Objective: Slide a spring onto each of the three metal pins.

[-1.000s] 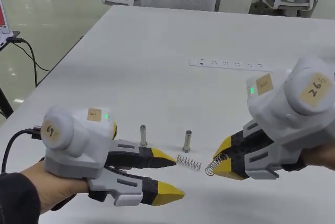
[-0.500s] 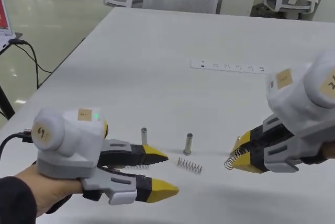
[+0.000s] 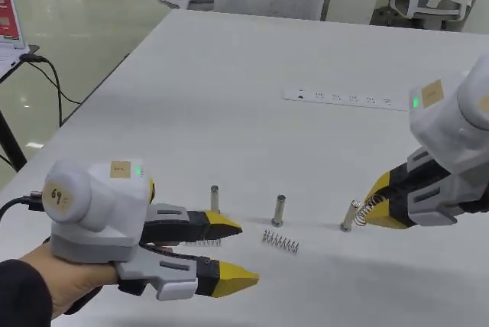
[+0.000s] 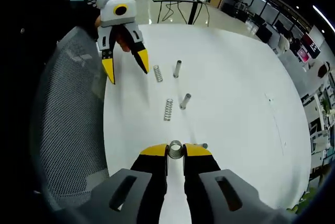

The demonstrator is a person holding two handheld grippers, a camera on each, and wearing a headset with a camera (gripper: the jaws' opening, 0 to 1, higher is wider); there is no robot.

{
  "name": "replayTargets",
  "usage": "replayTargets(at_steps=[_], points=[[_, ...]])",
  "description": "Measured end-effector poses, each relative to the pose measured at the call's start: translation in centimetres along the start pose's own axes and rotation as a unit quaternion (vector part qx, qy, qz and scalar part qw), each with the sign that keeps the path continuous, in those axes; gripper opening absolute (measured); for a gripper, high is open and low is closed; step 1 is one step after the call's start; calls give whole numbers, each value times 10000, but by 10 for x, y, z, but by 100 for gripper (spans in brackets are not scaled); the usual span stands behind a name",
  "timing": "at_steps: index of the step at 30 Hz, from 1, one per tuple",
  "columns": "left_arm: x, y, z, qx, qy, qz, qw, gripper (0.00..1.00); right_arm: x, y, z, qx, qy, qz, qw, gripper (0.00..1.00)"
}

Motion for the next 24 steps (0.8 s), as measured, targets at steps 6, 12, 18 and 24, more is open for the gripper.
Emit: replayTargets(at_steps=[6, 12, 18, 24], points=[[1, -1, 2, 40, 6, -31, 10000, 34, -4, 1, -15, -97, 42, 118, 9999, 8], [0, -2, 3, 66, -17, -29, 10000, 34, -8, 8, -32, -266, 76, 274, 9992, 8], [-2, -3, 3, 102, -46, -29, 9999, 34, -10, 18, -38, -235, 90, 364, 9990, 8], [-6, -4, 3, 132, -105, -48, 9998, 35, -12, 26, -45, -169, 182, 340, 9991, 8]])
Point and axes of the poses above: the centre of the closed fingertips' face, and the gripper's own axes: y roughly forward along the fingers, z roughly to its left, x roughly out of its top, the point moved 3 cm from there along -y, roughly backward along the fingers, and after that the axes turned 6 degrees about z, right-handed, at the moved point
